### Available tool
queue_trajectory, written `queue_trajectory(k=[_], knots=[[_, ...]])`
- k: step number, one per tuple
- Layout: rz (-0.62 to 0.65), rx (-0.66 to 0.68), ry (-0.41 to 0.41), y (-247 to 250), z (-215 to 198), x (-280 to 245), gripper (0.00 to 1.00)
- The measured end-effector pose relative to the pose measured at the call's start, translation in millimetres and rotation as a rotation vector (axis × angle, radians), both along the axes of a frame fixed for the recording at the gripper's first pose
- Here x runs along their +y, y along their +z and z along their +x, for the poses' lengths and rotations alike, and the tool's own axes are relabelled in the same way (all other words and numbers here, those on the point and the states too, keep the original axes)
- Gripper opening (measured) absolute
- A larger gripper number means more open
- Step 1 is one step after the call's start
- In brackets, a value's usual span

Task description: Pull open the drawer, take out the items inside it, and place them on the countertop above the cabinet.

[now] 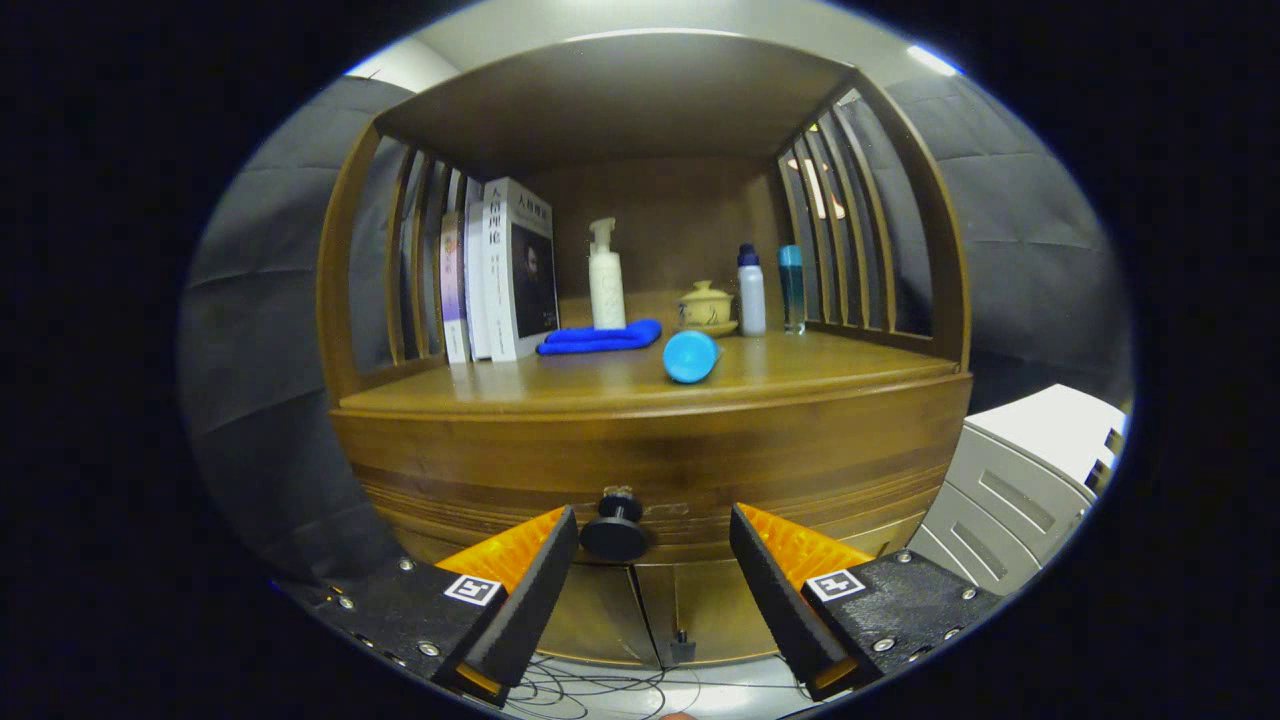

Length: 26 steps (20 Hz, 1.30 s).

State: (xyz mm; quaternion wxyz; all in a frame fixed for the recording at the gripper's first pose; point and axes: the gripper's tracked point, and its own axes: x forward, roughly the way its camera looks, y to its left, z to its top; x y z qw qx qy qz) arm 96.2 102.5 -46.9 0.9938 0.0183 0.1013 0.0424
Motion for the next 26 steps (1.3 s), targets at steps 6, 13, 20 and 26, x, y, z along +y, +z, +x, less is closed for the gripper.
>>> queue_trajectory(k=[6, 13, 20, 26], knots=[[-0.018, -0.107, 0.011, 53, -45, -30, 0.95], [0.016, -0.152, 0.024, 67, -90, -55, 0.95], [0.012, -0.166, 0.036, 61, -117, -71, 0.95], [0.044, -0.177, 0.015, 57, -122, -87, 0.95]])
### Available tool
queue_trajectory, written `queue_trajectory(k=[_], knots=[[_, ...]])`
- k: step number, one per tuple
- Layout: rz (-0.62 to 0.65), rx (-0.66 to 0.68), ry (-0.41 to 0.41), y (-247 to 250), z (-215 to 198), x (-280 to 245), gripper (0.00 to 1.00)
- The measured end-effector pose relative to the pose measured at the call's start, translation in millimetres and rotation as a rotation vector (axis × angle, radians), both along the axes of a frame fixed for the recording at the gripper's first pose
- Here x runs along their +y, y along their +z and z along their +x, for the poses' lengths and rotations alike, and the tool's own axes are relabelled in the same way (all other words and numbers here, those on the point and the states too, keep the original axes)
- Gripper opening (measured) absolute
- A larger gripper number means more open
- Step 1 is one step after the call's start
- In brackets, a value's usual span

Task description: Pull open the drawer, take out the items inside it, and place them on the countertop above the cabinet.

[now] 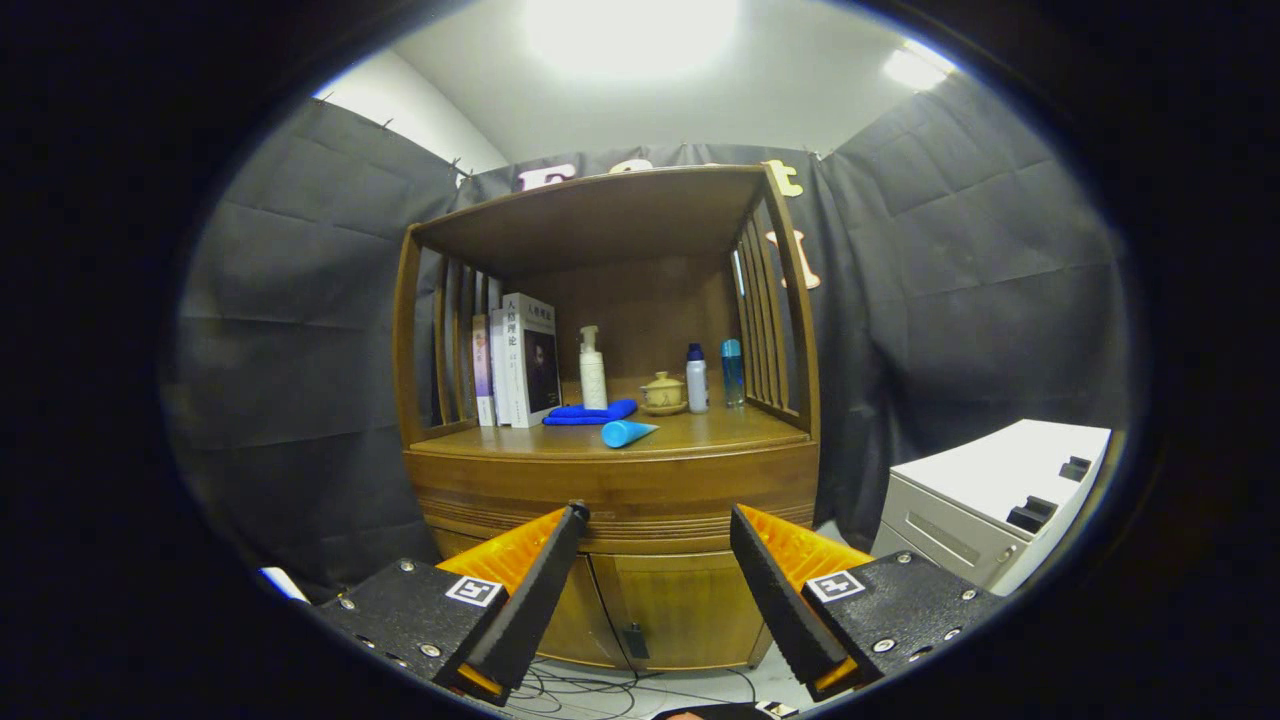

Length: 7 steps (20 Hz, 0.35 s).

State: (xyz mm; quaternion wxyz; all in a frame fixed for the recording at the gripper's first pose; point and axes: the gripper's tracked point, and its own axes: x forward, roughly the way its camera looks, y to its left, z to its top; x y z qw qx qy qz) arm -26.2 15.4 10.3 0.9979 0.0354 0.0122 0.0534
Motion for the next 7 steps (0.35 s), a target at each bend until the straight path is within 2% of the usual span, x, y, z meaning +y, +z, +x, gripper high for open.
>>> queue_trajectory(k=[7], knots=[[-0.018, 0.032, 0.012, -10.5, 4.4, 2.3, 0.95]])
